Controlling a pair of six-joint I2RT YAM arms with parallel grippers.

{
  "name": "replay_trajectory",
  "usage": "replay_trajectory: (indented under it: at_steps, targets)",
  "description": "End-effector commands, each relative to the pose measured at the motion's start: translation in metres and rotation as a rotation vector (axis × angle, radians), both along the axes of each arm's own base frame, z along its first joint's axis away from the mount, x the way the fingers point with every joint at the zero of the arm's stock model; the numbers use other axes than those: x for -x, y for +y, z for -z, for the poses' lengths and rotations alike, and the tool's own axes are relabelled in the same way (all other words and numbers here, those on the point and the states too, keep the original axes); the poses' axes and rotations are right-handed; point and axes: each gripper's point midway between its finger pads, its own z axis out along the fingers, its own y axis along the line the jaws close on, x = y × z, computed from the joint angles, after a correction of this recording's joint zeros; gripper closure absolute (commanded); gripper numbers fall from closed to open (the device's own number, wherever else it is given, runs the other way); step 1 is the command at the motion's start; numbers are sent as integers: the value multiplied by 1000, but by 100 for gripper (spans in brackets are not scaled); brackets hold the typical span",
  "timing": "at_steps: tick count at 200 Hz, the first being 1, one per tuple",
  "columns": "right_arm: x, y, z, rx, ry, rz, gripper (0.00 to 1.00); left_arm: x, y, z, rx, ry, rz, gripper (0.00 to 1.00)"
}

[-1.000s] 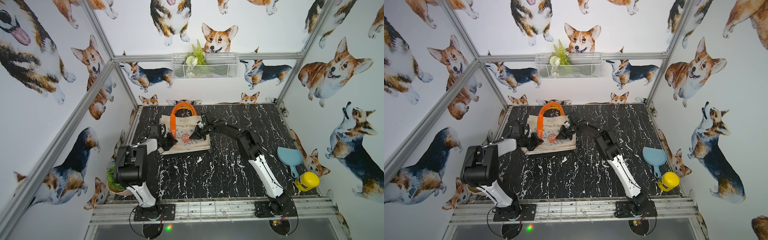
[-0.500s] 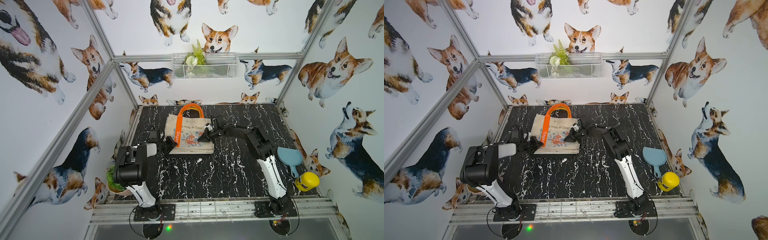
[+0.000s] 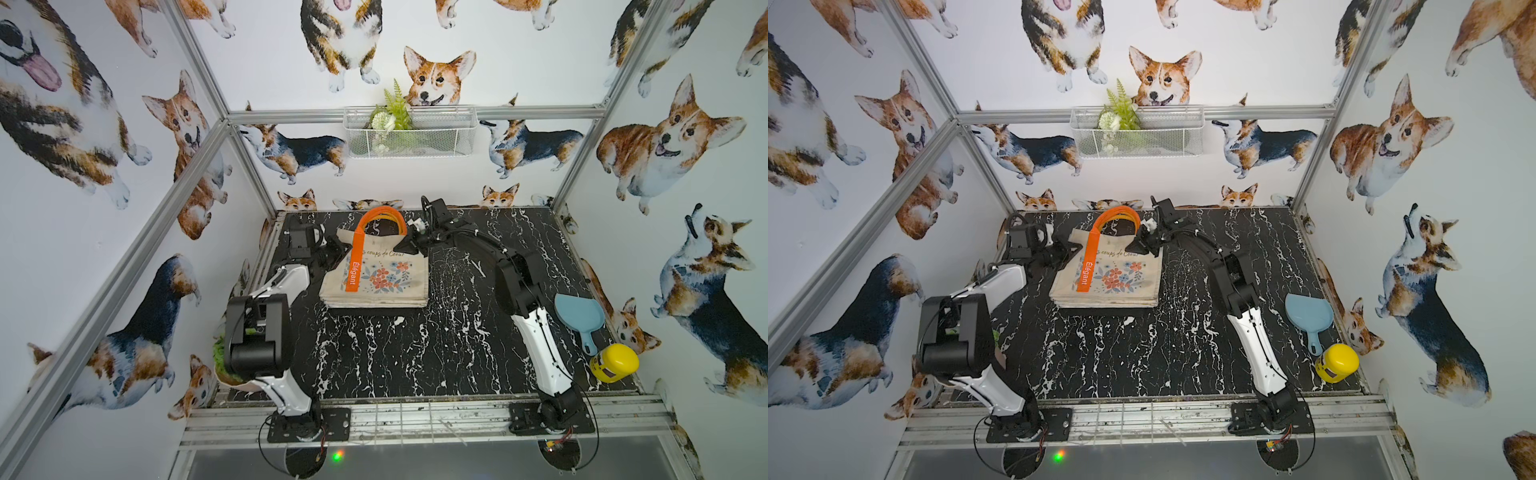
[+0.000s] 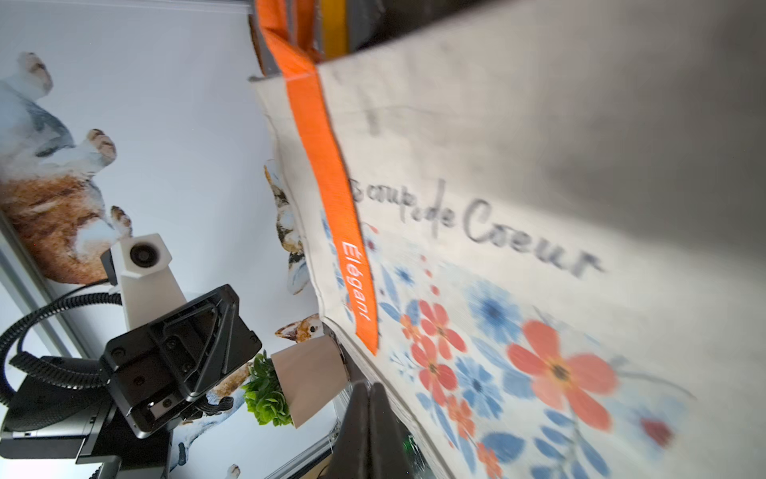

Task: Put away the canvas bag
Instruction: Adjust the canvas bag at the center of the board.

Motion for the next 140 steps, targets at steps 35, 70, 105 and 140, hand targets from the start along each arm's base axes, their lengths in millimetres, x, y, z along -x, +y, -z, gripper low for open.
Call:
replay_trajectory:
  at_steps: [35, 70, 105, 140]
  targets:
    - [-30, 29, 63, 111, -1, 148, 100, -66, -18, 63, -70, 18, 26, 100]
    - [-20, -3, 108, 287, 17, 196, 100, -46, 19, 126, -285, 245, -48, 100]
    - [-14, -48, 145, 241, 176, 316, 100, -15, 52, 163, -361, 393, -116, 100]
    - [-8, -78, 155, 226, 212, 353, 100, 3, 68, 175, -360, 441, -154, 100]
